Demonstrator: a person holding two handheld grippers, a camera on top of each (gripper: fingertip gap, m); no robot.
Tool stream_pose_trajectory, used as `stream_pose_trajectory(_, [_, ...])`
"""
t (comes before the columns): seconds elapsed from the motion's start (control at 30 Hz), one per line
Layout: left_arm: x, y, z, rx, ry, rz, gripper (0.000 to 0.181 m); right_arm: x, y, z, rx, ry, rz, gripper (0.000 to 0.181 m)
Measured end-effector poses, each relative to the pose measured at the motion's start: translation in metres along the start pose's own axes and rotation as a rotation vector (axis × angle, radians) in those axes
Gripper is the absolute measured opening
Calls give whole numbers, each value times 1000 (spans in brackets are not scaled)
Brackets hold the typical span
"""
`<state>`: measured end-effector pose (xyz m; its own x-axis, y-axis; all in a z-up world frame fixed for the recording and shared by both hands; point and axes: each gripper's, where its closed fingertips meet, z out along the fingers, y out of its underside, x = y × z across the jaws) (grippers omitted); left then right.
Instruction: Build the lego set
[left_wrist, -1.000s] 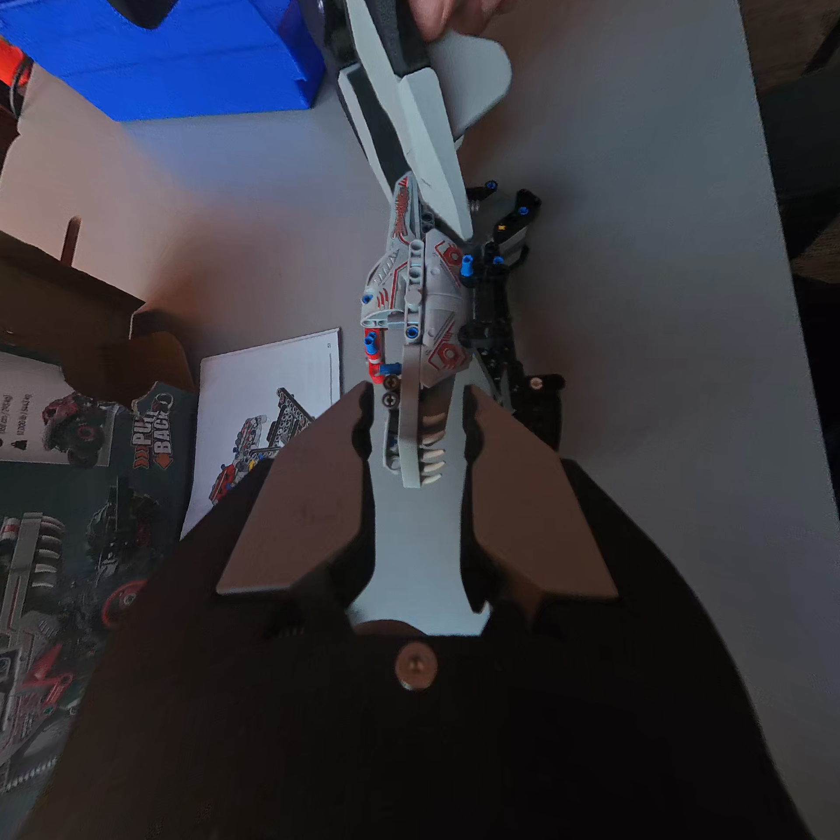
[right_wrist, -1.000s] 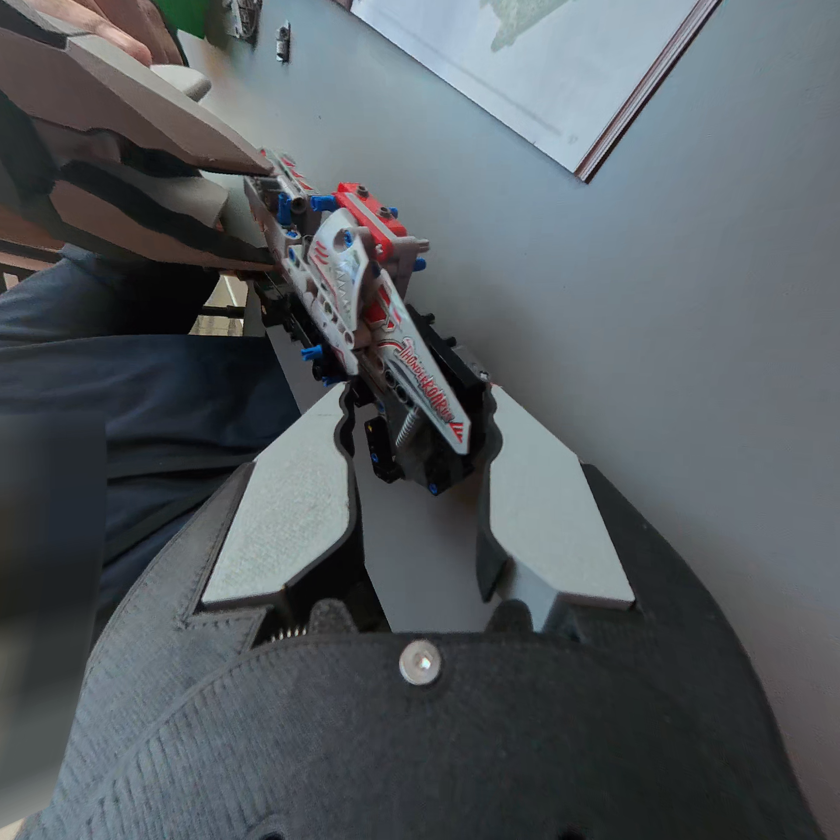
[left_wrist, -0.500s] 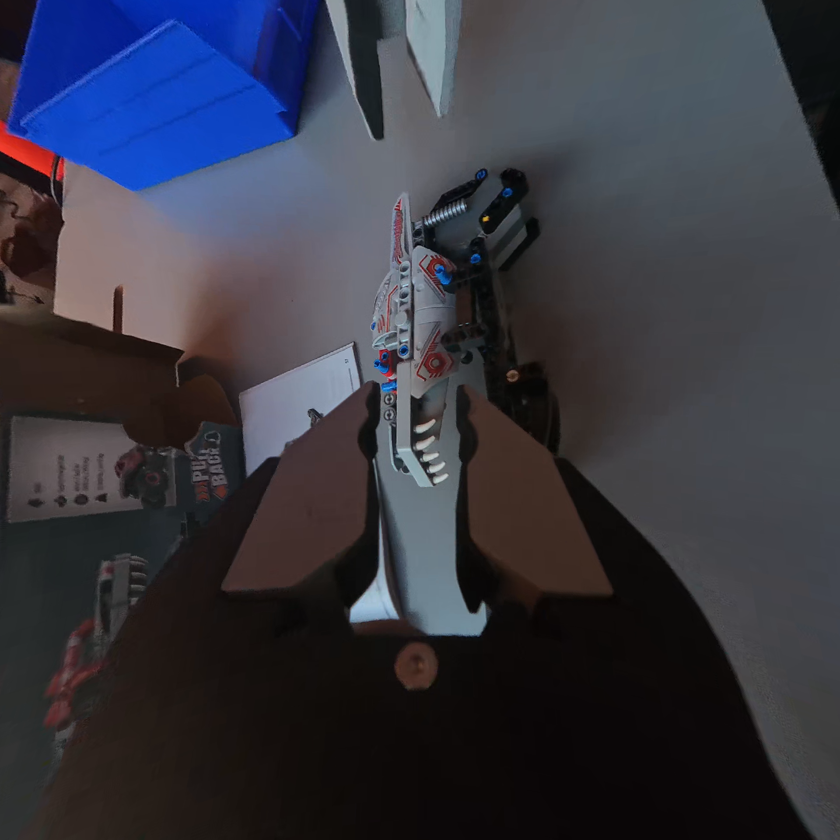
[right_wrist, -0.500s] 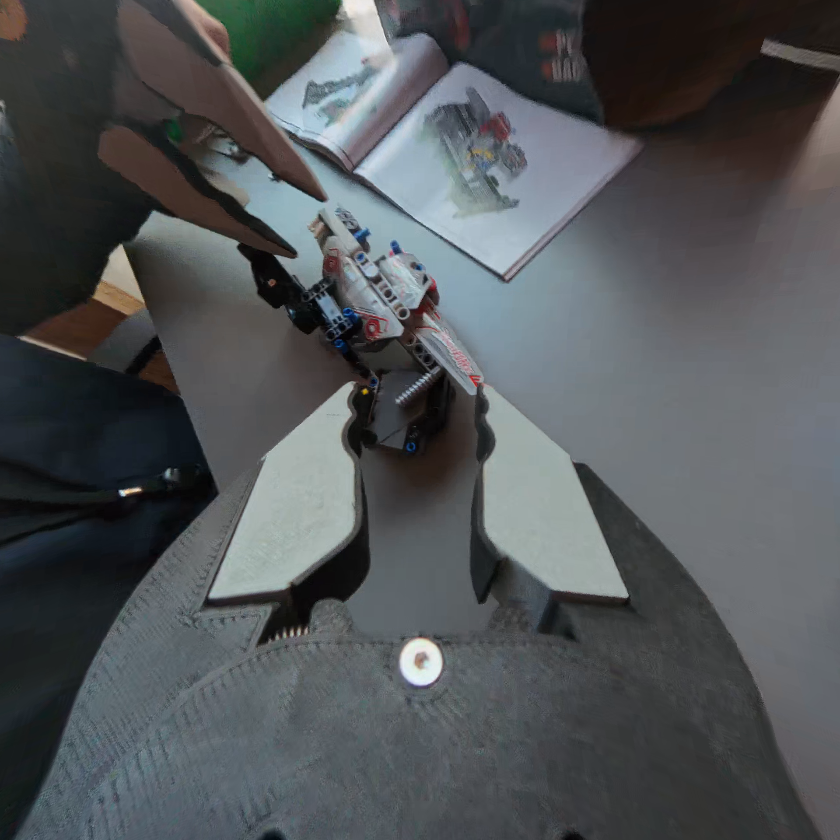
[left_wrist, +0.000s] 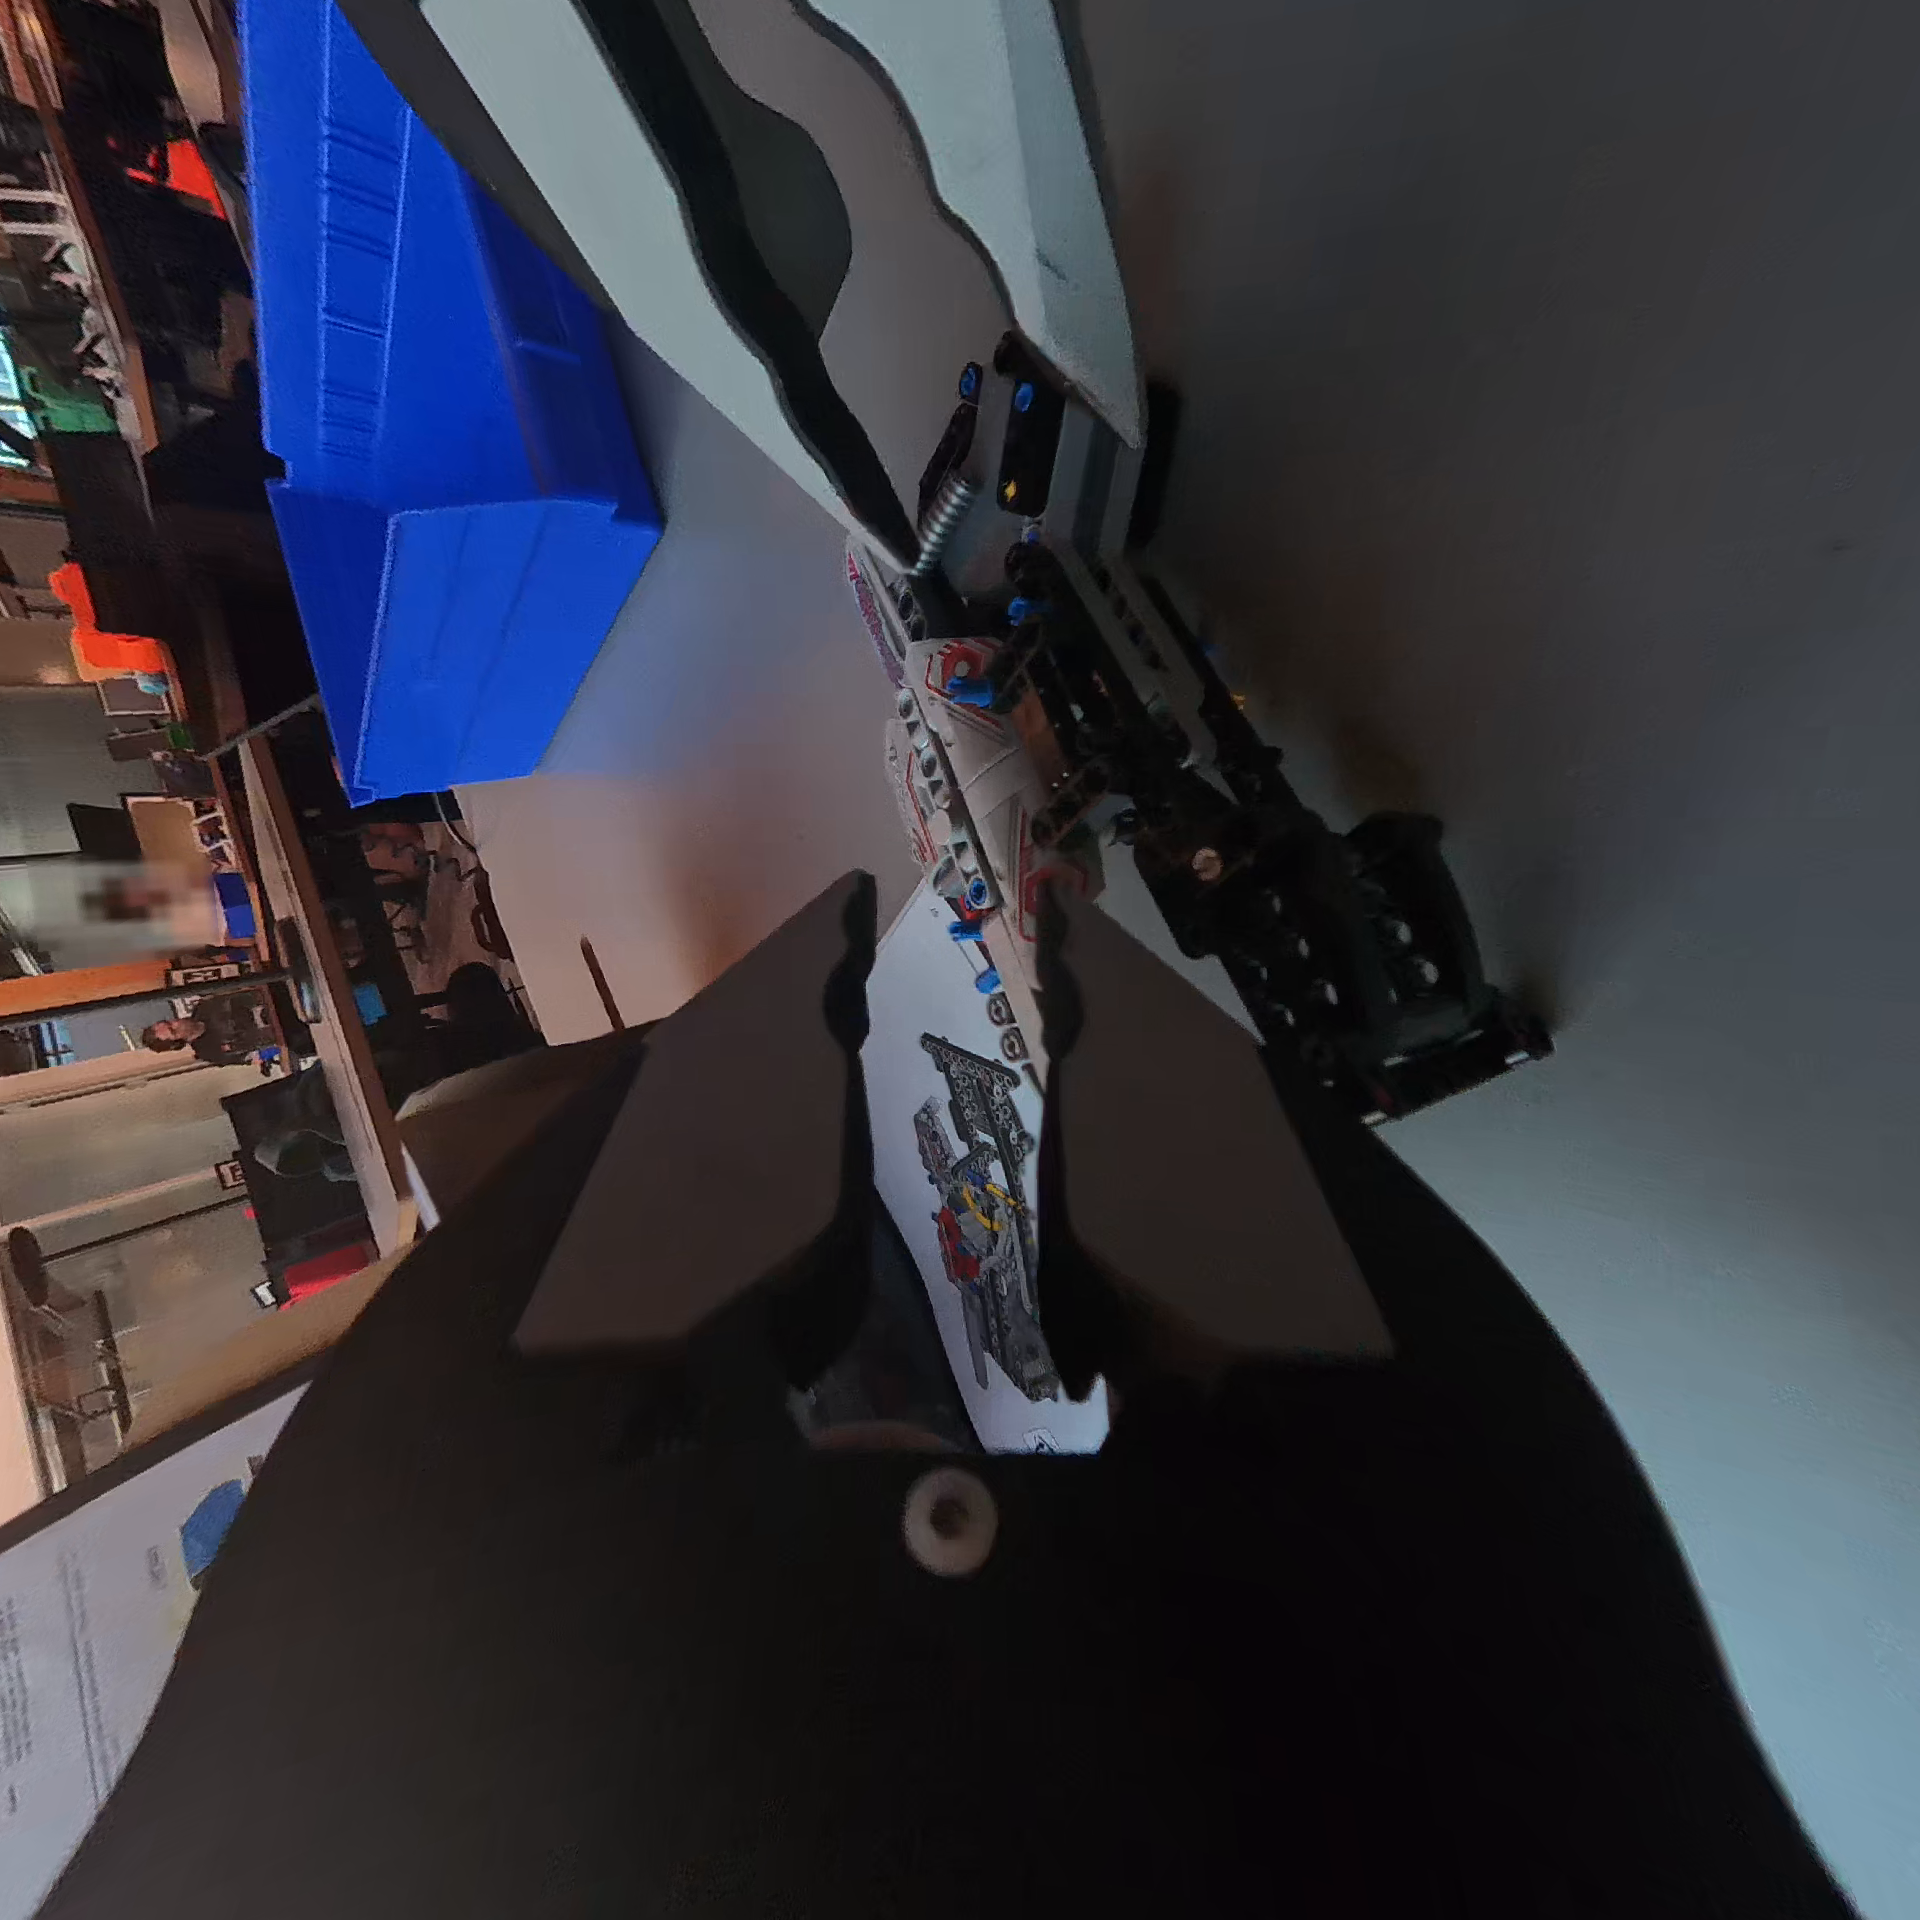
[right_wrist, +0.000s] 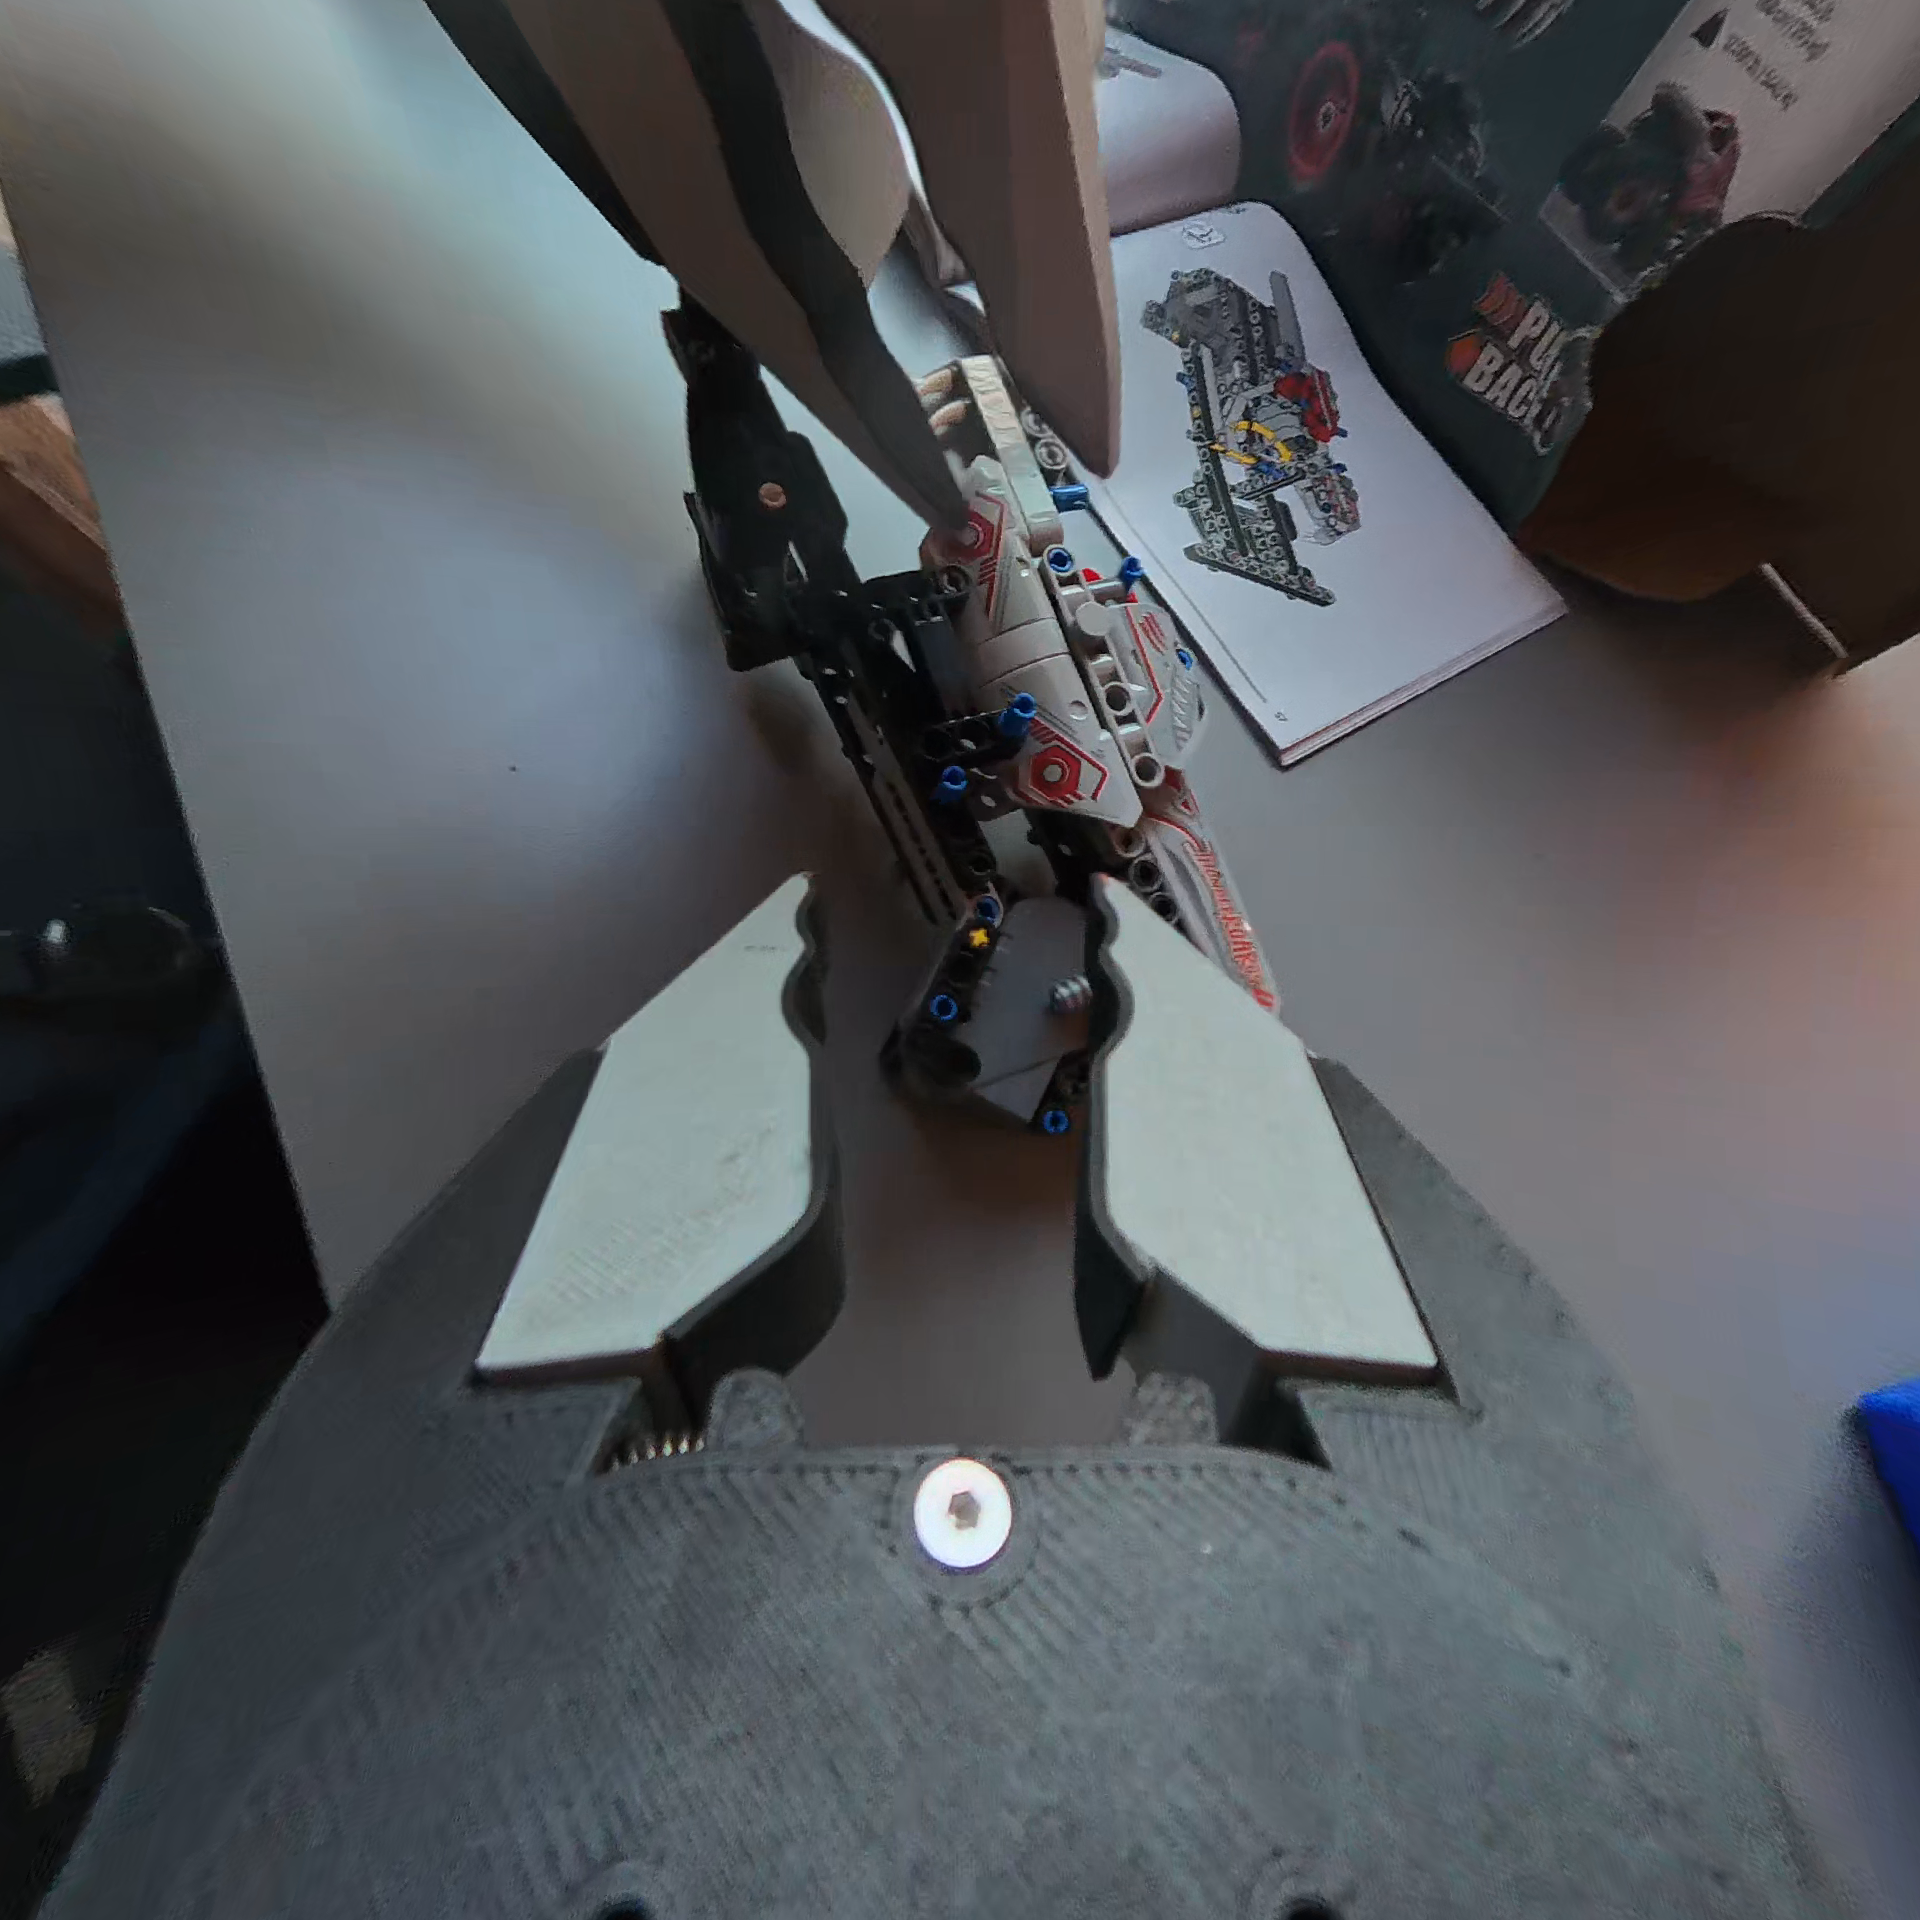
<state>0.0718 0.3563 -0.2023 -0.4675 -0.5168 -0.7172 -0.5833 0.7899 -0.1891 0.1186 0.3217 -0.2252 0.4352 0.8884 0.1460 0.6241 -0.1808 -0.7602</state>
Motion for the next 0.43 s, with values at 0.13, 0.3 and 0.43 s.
stream_pose_trajectory(0.13, [-4,-5,-2,32,61,-128,53,3,-5,0,-3,70,-70,41])
stream_pose_trajectory(0.3, [10,-4,-3,31,288,-464,26,-2,-10,4,24,76,-96,40])
stream_pose_trajectory(0.43, [19,-17,-7,49,432,-637,25,-4,-10,9,48,60,-77,38])
